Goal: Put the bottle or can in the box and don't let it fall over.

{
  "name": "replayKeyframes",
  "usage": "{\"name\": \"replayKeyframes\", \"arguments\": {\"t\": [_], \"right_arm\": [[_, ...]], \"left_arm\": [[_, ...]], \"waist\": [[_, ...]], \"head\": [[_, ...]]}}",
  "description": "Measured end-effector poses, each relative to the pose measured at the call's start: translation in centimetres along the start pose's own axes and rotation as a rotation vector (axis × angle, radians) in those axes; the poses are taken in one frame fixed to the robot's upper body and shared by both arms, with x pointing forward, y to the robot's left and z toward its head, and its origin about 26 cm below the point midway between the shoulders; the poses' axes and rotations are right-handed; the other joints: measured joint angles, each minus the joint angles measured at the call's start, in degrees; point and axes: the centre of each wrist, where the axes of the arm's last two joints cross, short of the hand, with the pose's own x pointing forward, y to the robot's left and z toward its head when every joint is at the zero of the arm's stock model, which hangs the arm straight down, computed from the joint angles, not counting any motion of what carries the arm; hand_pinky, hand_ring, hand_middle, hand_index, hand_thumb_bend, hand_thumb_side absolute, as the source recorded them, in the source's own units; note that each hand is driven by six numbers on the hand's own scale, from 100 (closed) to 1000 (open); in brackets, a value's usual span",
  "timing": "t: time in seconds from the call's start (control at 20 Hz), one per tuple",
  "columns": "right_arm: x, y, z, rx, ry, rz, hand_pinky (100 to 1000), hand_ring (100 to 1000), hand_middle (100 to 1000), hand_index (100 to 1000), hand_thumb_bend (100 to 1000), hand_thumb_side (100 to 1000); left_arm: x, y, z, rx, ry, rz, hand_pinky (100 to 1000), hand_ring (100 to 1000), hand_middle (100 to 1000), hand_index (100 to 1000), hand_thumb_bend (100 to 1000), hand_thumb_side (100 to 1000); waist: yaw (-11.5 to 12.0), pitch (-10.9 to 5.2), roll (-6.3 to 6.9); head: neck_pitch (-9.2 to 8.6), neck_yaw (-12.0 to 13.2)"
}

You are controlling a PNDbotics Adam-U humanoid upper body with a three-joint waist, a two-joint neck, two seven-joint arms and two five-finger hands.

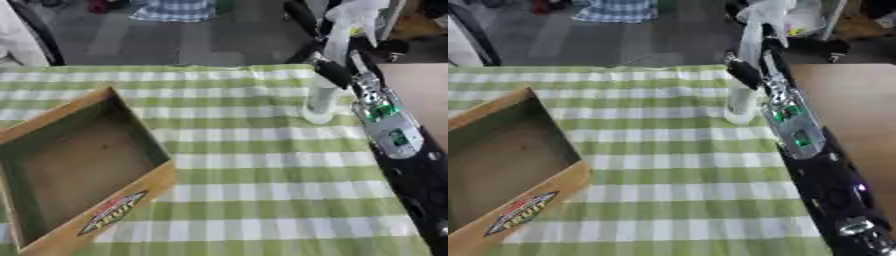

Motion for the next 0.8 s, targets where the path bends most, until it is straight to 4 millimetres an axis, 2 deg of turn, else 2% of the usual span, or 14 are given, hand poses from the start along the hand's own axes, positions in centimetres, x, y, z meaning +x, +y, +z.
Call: {"name": "replayKeyframes", "arguments": {"t": [0.2,0.8], "right_arm": [[-0.01,0.0,0.0,0.0,0.0,0.0,993,990,848,841,100,549],[-0.67,0.38,0.2,0.025,0.0,-0.007,992,988,837,831,100,555]], "left_arm": [[0.0,0.0,0.0,0.0,0.0,0.0,1000,593,696,702,168,776],[0.03,-0.03,-0.03,-0.005,-0.002,0.001,1000,594,697,702,165,778]], "waist": [[0.0,0.02,-0.01],[0.2,0.28,0.01]], "head": [[0.0,0.0],[-0.04,0.0]]}}
